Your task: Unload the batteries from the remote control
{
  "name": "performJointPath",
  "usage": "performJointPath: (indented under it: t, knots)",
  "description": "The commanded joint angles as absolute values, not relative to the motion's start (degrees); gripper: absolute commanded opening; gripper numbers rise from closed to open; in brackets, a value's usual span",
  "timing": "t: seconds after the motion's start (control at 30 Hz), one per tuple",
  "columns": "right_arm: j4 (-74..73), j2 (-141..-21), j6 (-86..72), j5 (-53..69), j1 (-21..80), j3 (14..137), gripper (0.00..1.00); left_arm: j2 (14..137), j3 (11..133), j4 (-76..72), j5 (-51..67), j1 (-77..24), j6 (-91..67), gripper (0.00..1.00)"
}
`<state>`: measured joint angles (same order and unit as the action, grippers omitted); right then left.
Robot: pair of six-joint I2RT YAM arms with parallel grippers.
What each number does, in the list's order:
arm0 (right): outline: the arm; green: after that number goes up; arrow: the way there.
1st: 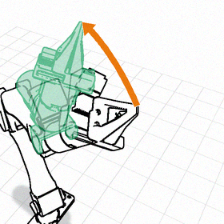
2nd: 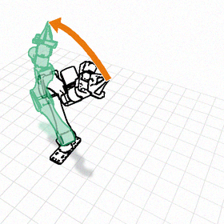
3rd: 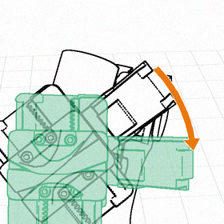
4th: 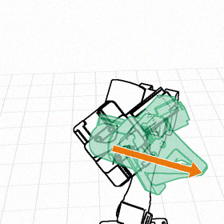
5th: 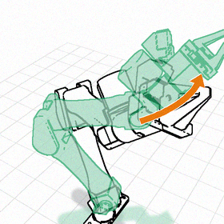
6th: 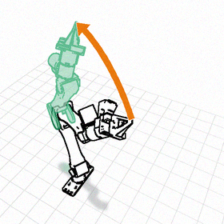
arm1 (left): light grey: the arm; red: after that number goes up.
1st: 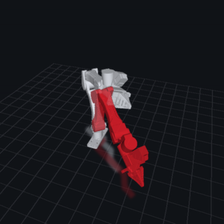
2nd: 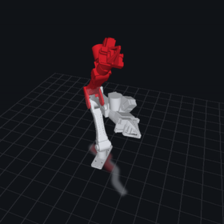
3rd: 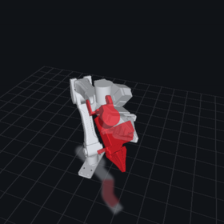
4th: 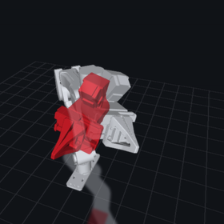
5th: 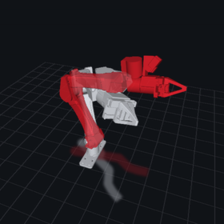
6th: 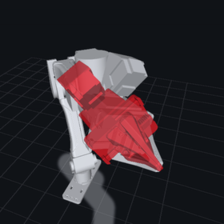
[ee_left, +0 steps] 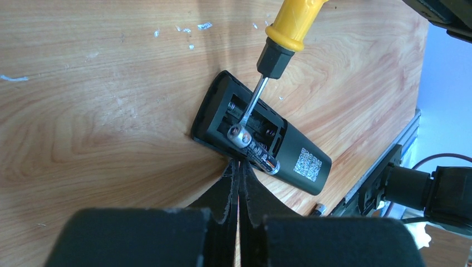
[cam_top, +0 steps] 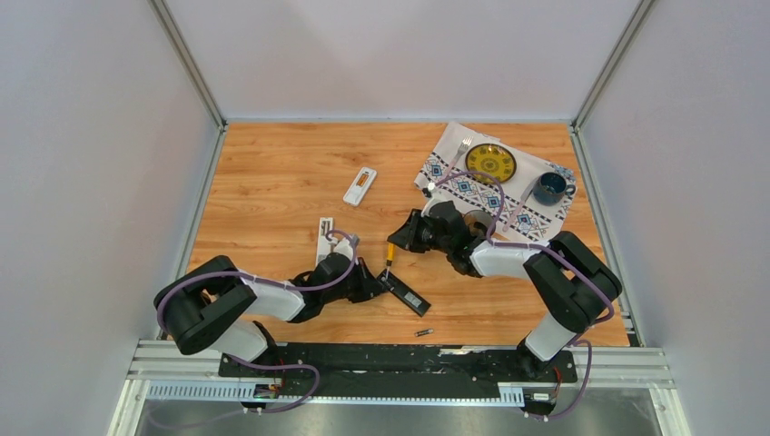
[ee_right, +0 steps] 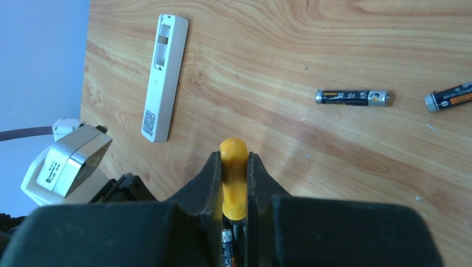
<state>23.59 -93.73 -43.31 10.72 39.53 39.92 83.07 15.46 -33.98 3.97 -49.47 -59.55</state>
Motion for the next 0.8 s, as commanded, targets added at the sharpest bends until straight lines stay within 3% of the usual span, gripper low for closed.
performJointPath:
  t: [0.0, 0.27, 0.77]
  knots:
    - [26.28, -93.17, -46.85, 14.85, 40.61, 38.32, 0.0, 84.73, 13.1, -29.71, 0.53, -49.57, -59.06, 0.0]
    - [25.75, -91.41, -47.81, 16.08, 40.61, 39.29, 0.0, 80.69, 13.88, -23.74, 0.26, -49.57, -57.04, 0.0]
    - [20.66, -85.43, -45.0, 12.66, 41.13, 39.99, 0.0, 62.06, 16.61, -6.07, -4.49, -49.57, -48.52, 0.0]
